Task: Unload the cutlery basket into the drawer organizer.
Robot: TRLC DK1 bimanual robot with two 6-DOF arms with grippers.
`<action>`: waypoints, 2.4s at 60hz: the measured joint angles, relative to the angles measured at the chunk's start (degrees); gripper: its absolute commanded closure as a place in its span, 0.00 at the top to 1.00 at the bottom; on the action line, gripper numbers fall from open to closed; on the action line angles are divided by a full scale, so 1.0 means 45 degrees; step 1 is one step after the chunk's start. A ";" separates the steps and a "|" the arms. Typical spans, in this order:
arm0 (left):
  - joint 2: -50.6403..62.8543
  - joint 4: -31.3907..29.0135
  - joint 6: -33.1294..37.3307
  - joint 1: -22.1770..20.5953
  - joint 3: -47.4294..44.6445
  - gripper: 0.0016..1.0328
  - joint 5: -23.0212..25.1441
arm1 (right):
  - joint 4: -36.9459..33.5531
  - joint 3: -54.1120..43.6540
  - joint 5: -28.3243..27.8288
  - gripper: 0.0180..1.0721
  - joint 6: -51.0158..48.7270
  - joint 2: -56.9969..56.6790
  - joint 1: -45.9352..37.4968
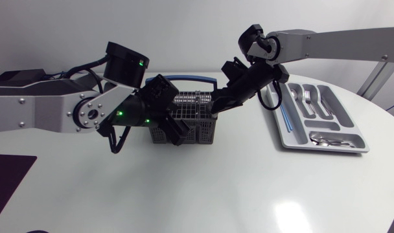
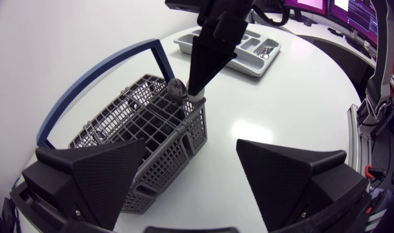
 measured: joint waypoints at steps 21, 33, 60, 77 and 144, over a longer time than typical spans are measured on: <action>0.0005 0.0000 0.0000 0.0000 -0.0005 0.95 0.0000 | 0.0015 -0.0015 -0.0049 0.05 0.0083 -0.0131 0.0083; 0.0005 0.0000 0.0005 0.0000 -0.0063 0.95 0.0000 | -0.0117 -0.0015 -0.0287 0.05 0.0083 -0.0733 0.0083; 0.0015 -0.0010 0.0005 -0.0005 -0.0131 0.95 0.0000 | -0.1326 -0.0015 -0.0976 0.05 0.0083 -0.2385 -0.0355; 0.0063 -0.0015 0.0005 -0.0019 -0.0141 0.95 0.0000 | -0.1345 -0.0015 -0.1088 0.06 0.1035 -0.2696 -0.0597; 0.0078 -0.0151 0.0000 -0.0097 -0.0272 0.95 -0.0005 | 0.0223 -0.4600 0.8034 0.05 -0.0248 -0.4775 -0.6324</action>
